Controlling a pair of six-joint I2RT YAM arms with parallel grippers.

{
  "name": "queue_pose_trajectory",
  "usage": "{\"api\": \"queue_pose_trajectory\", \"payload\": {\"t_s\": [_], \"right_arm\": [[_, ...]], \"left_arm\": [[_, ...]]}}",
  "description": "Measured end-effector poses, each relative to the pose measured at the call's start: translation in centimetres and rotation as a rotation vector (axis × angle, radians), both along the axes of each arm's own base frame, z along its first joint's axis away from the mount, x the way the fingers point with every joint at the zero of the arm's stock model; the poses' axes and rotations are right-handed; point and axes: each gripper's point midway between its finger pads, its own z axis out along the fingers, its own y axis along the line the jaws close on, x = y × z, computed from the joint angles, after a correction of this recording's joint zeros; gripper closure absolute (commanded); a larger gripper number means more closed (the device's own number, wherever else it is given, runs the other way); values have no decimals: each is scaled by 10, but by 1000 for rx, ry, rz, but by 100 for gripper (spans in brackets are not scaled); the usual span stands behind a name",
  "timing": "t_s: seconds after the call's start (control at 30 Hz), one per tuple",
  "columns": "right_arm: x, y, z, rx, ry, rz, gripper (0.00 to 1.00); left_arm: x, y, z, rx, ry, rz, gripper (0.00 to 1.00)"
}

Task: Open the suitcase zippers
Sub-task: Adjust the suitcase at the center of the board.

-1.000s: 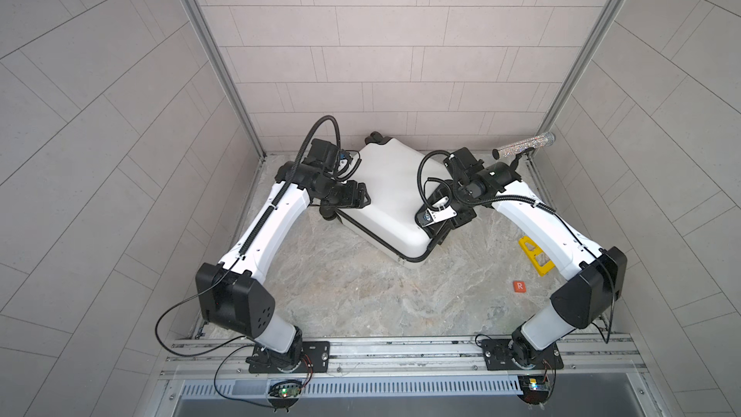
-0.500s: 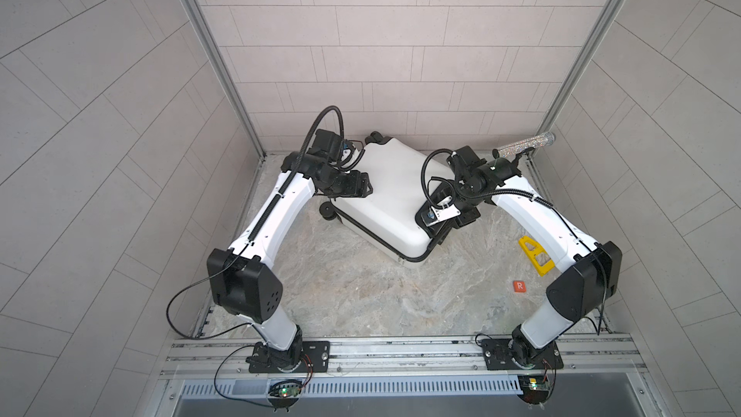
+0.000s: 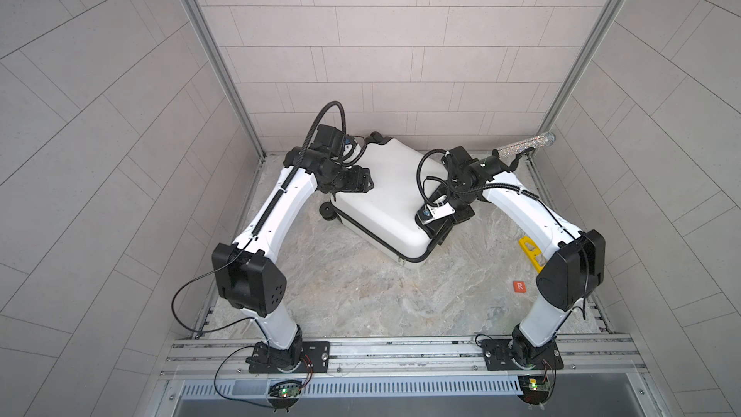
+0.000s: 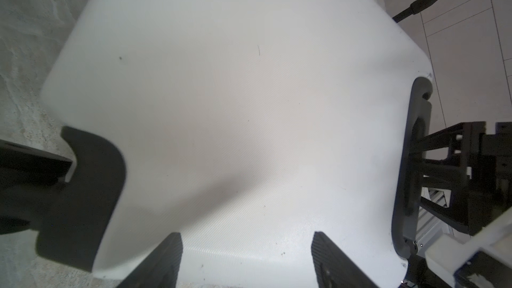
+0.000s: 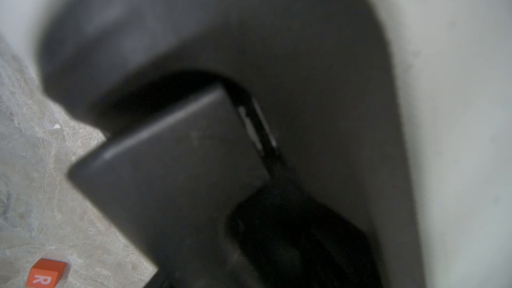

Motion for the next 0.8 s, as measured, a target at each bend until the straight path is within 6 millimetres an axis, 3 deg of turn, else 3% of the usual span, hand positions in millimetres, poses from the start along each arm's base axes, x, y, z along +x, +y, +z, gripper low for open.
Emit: {"api": "queue_pose_trajectory", "payload": {"t_s": [0.17, 0.47, 0.63, 0.8], "right_arm": [[-12, 16, 1, -38, -27, 75, 58], [-49, 56, 5, -7, -22, 69, 60], [-72, 75, 23, 62, -37, 48, 51], [-78, 75, 47, 115, -69, 10, 40]], "left_arm": [[7, -3, 15, -16, -38, -4, 21], [12, -3, 16, -14, -28, 0, 21], [11, -4, 15, -21, -18, 2, 21], [8, -3, 16, -24, -19, 3, 21]]}}
